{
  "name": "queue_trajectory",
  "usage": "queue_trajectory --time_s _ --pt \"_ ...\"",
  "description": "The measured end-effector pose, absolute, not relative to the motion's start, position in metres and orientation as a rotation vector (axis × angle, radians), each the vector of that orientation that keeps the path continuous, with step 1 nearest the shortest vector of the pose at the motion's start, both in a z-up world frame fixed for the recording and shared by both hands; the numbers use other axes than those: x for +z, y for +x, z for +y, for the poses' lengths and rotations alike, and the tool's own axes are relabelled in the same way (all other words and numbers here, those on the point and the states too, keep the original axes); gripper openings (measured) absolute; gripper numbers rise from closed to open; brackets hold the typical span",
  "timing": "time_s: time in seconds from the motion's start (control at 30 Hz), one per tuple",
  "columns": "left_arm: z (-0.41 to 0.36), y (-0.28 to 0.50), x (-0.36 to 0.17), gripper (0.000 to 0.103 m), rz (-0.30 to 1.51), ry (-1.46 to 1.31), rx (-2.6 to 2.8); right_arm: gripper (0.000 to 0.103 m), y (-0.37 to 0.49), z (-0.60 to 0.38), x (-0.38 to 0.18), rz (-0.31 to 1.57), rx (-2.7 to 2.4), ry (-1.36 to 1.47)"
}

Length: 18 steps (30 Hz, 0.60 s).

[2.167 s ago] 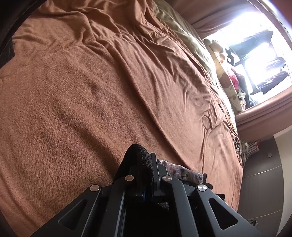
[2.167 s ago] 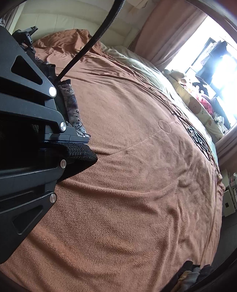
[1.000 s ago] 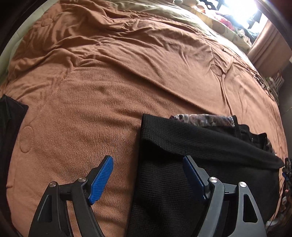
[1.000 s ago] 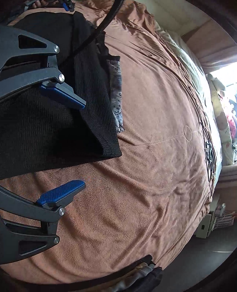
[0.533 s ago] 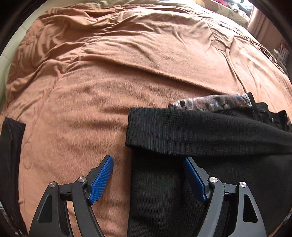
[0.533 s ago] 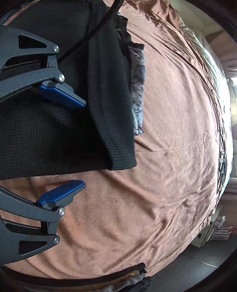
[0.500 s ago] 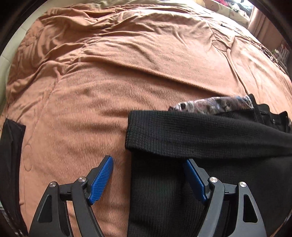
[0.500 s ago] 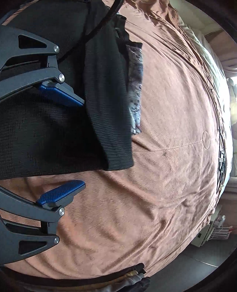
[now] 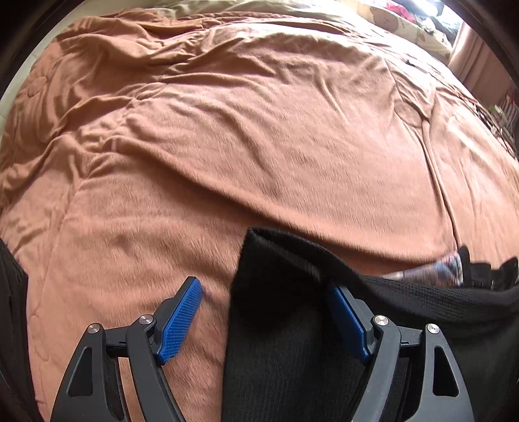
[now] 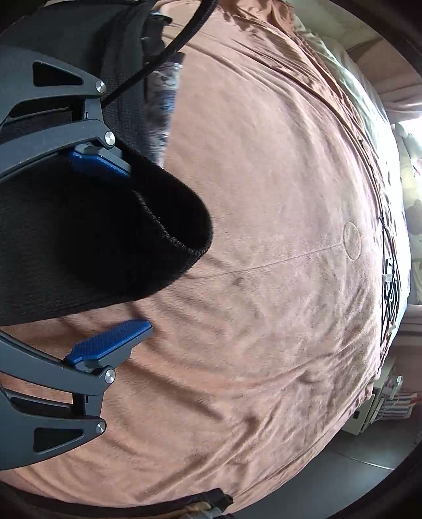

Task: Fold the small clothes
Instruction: 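Lift both open tools away from the folded black shirt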

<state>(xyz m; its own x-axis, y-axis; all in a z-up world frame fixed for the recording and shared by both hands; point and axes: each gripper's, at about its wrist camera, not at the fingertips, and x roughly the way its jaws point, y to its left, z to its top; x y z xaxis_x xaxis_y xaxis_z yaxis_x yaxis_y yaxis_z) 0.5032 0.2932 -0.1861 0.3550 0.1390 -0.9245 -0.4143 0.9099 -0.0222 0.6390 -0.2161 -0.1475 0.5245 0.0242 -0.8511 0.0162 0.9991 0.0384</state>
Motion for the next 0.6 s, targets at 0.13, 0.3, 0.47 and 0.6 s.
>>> queue_trajectory --time_s 0.13,0.3,0.47,0.6 --pt "0.307 0.496 -0.173 0.081 1.088 -0.326 0.391 0.079 0.64 -0.223 -0.139 0.954 0.018 0.111" --pt "0.322 0.478 -0.154 0.081 1.015 -0.376 0.407 0.079 0.625 -0.231 -0.131 0.908 0.044 0.132" --pt "0.324 0.474 -0.162 0.069 1.027 -0.405 0.381 0.079 0.622 -0.246 -0.14 0.934 0.044 0.168" --pt "0.32 0.478 -0.181 0.056 1.074 -0.417 0.359 0.079 0.629 -0.246 -0.15 0.961 0.057 0.165"
